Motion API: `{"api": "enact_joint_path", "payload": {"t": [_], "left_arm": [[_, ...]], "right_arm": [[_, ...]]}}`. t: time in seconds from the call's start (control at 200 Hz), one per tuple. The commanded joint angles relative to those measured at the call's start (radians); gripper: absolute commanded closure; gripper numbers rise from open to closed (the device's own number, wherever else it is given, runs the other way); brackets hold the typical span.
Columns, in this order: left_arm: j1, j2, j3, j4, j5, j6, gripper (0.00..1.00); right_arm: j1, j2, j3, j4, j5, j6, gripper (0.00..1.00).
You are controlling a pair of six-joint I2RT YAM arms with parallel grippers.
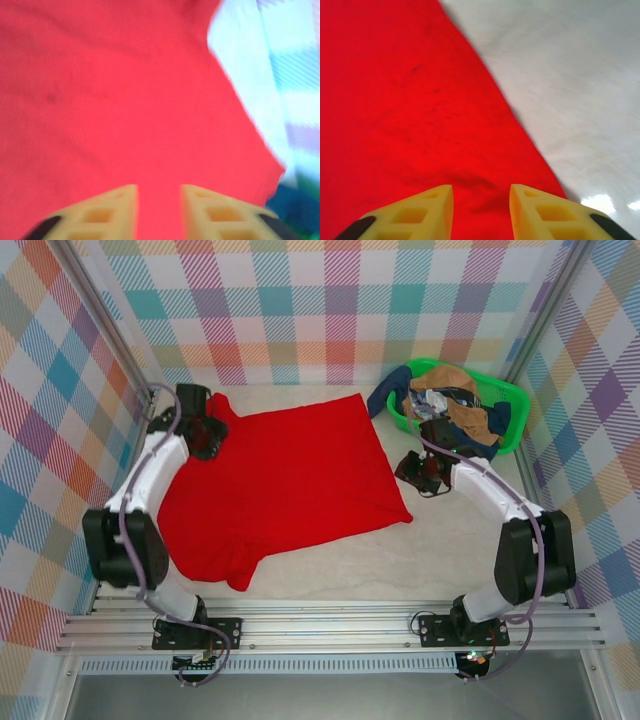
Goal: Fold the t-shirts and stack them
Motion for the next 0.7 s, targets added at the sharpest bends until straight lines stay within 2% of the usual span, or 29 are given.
{"api": "enact_joint_path", "payload": {"t": [0.0,0.15,0.26,0.335,0.46,0.595,0.695], "left_arm": [[0.096,0.203,0.121,0.017,-0.065,-0.079,0.84],[0.134,0.558,0.479,0.048,-0.090,-0.091,0.89],[0.147,0.818,0.815,-0.078,-0.094,-0.076,0.90],[0.163,0.926,0.945,-0.182,-0.115,-0.088,0.92],[0.206,0.920,0.856,-0.197,-0.132,-0.102,0.93],[0.259,0.795,0.587,-0.114,-0.144,-0.112,0.94],[0.292,0.734,0.480,-0.084,-0.133,-0.109,0.94]], "right_arm": [[0.047,0.117,0.104,0.123,-0.154,-0.081,0.69],[0.080,0.236,0.211,0.186,-0.236,-0.082,0.70],[0.082,0.273,0.248,0.174,-0.249,-0.071,0.72],[0.081,0.281,0.251,0.174,-0.258,-0.064,0.72],[0.087,0.309,0.268,0.159,-0.281,-0.059,0.72],[0.097,0.362,0.308,0.148,-0.307,-0.046,0.72],[0.110,0.404,0.356,0.128,-0.314,-0.044,0.72]]}}
